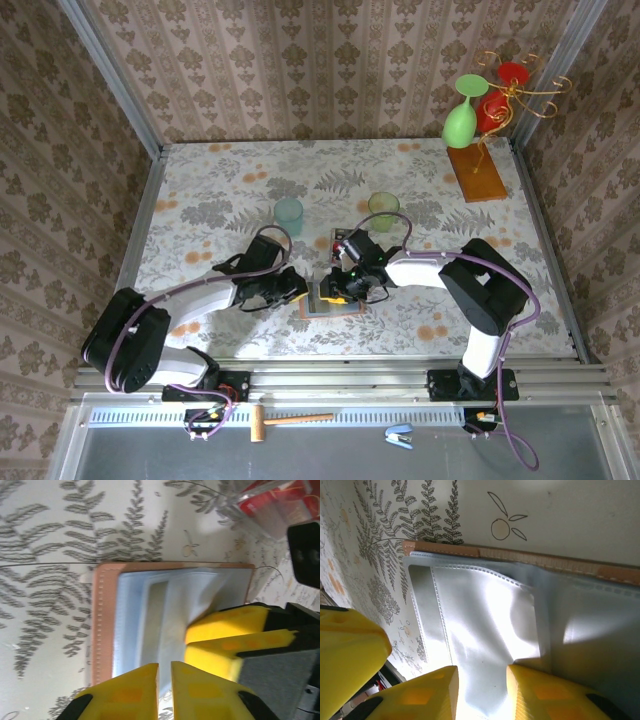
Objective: Take the credit cards out of the card holder
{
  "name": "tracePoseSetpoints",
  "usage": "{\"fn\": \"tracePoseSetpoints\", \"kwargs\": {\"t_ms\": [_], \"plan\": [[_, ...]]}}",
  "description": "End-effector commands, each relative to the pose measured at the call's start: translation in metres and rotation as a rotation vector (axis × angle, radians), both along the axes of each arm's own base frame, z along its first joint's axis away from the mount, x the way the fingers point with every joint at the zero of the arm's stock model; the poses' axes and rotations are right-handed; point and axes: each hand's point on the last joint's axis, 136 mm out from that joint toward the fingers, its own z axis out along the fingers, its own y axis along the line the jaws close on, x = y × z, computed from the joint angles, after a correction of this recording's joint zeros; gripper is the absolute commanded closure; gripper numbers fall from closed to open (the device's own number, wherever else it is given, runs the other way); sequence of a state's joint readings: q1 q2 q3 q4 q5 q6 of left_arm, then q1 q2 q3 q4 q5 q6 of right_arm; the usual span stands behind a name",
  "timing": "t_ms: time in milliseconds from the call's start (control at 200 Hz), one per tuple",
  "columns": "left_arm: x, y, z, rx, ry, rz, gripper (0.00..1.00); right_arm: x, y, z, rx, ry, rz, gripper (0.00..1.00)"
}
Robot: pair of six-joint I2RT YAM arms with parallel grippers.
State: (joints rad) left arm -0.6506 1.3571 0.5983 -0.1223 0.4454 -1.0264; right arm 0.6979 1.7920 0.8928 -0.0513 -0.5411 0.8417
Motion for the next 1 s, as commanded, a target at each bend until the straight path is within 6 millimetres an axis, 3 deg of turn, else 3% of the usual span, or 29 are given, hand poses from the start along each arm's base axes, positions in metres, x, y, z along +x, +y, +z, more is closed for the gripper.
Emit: {"fn": "tracePoseSetpoints", "kwargs": {"t_ms": [0, 495, 995], "plan": [[0.005, -0.014, 0.017, -0.044, -0.021, 0.003, 0.83, -0.004, -0.006, -0.003, 0.0, 0.019, -0.014, 0.68], [-0.002, -0.022, -0.014, -0.059, 0.049, -0.005, 0.7, -0.002, -0.008, -0.004, 0.043, 0.029, -0.05, 0.68], [-0.005, -0.019, -0.024, -0.021, 0.078, -0.006, 0.64, 0.003, -0.007, -0.002, 0.181, 0.06, -0.101, 0.69]]}}
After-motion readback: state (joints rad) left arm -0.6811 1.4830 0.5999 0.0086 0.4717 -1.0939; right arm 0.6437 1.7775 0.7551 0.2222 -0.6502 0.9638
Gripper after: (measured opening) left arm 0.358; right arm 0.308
